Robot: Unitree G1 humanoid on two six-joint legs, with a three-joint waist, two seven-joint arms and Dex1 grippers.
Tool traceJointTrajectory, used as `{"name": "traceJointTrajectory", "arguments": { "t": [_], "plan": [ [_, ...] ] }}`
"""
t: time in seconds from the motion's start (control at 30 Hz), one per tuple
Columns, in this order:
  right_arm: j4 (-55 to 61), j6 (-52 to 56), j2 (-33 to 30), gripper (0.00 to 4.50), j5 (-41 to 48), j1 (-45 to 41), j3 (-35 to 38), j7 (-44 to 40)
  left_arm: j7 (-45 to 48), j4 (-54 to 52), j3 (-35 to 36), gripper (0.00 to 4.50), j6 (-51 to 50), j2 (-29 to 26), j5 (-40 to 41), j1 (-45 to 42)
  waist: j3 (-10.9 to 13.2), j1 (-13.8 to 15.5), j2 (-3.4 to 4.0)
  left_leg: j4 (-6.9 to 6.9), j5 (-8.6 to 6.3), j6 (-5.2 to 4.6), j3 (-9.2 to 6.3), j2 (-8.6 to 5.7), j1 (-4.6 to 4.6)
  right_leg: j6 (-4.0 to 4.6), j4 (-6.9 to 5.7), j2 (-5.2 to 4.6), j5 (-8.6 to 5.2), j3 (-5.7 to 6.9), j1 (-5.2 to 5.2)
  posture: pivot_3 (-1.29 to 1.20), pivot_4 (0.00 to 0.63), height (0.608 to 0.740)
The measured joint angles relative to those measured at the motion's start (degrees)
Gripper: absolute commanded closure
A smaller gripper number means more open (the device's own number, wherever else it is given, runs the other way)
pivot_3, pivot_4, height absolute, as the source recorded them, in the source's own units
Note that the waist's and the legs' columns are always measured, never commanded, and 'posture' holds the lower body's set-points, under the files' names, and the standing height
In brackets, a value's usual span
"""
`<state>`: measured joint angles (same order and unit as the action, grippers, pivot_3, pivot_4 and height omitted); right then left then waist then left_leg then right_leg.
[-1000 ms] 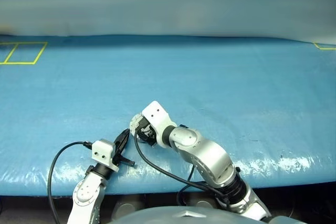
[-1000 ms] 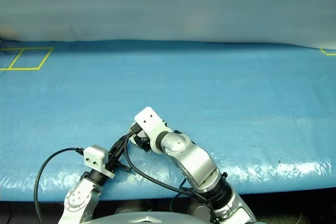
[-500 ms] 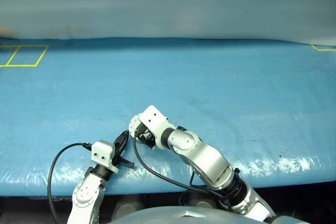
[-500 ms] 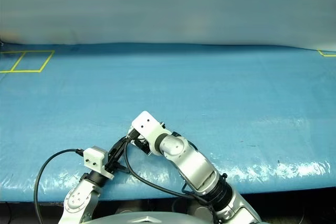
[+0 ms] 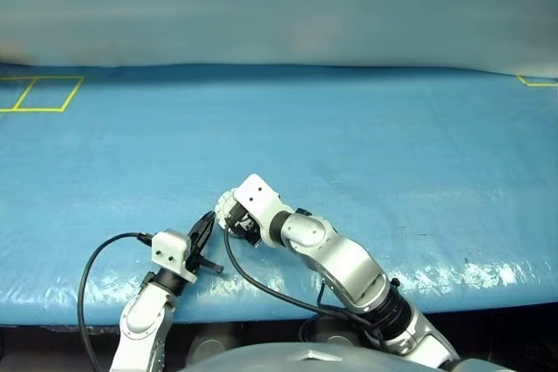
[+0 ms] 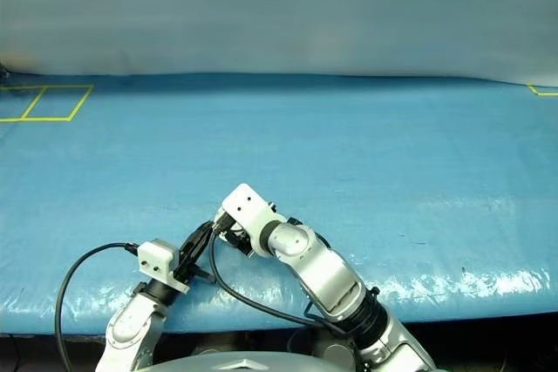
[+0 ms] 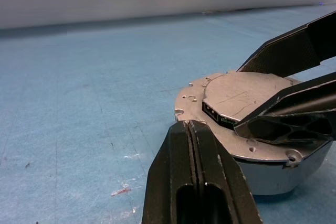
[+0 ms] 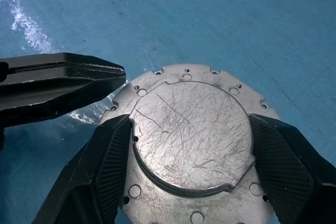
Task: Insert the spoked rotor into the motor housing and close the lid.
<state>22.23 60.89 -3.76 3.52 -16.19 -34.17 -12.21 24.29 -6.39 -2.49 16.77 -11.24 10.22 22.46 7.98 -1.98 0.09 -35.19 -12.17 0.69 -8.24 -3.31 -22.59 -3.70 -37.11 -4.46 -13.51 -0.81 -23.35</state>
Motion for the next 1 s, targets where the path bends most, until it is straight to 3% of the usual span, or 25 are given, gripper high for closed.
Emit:
{"name": "traceJointTrajectory", "arguments": {
  "t": [0.4,0.63,1.0],
  "plan": [
    [-1.80,0.99,3.03,1.31,-1.26,-0.03,-0.64,3.85,0.39,0.00,0.23,4.50,0.00,-0.12,0.01,-0.61,-0.31,-0.12,0.14,0.01,-0.03,0.04,0.00,0.11,0.05,0.01,0.00,-0.16,-0.01,0.07,-0.02,0.00,0.150,0.740],
    [-1.98,-2.95,-2.67,1.31,-3.39,-2.99,-6.43,1.10,0.44,0.00,0.34,4.50,0.00,-0.12,0.01,-0.60,-0.26,-0.10,0.28,0.01,-0.03,0.05,0.02,0.11,0.01,0.00,0.15,-0.25,-0.01,0.15,-0.01,0.00,0.150,0.740],
    [-2.08,-3.22,-4.01,1.31,-1.66,-3.45,-3.06,-3.78,0.83,0.00,0.34,4.50,-0.03,-0.13,0.17,-1.31,-0.28,0.07,0.27,0.10,-0.04,0.06,0.02,0.06,0.04,-0.04,0.16,-0.15,0.02,0.25,-0.01,0.00,0.150,0.740]
  ]
}}
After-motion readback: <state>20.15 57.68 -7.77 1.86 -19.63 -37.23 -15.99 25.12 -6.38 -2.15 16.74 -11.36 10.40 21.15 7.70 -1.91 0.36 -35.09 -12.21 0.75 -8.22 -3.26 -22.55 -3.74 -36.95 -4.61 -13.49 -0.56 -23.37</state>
